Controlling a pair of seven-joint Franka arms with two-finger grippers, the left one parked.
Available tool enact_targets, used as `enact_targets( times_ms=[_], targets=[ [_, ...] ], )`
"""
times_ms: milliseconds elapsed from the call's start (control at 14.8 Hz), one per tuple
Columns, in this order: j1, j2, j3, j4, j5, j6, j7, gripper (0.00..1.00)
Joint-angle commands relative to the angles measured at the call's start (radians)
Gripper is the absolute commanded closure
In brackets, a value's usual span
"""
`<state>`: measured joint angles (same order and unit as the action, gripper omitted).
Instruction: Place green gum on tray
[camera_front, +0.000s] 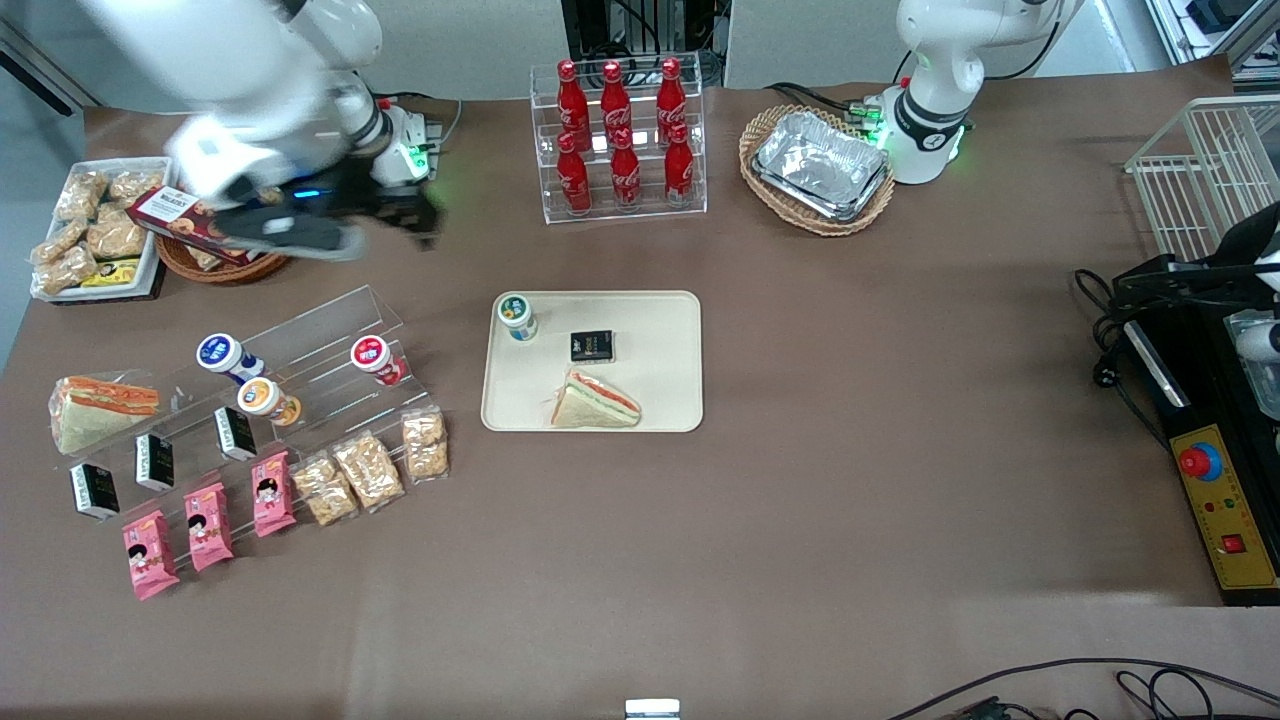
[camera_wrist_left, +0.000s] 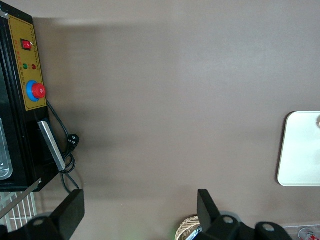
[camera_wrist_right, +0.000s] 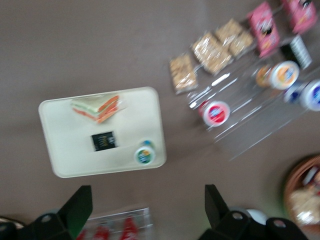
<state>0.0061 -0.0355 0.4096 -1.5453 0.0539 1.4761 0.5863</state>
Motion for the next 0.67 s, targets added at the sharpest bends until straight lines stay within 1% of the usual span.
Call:
enact_targets(
  times_ms=[0, 135, 270, 472, 540, 607],
  targets=[
    [-0.097, -0.046, -0.107, 0.001, -0.006, -0.039, -0.348, 0.00],
    [-0.087, -0.040, -0.216, 0.004, -0.049, -0.025, -0.513, 0.00],
    [-0.084, -0.031, -0.297, 0.005, -0.051, -0.010, -0.624, 0.00],
    [-0.032, 0.000, -0.424, 0.014, -0.054, 0.001, -0.648, 0.00],
    [-0.012, 0.003, -0.452, 0.014, -0.051, 0.000, -0.657, 0.00],
    [-0.009, 0.005, -0.457, 0.014, -0.051, 0.000, -0.654, 0.00]
  ],
)
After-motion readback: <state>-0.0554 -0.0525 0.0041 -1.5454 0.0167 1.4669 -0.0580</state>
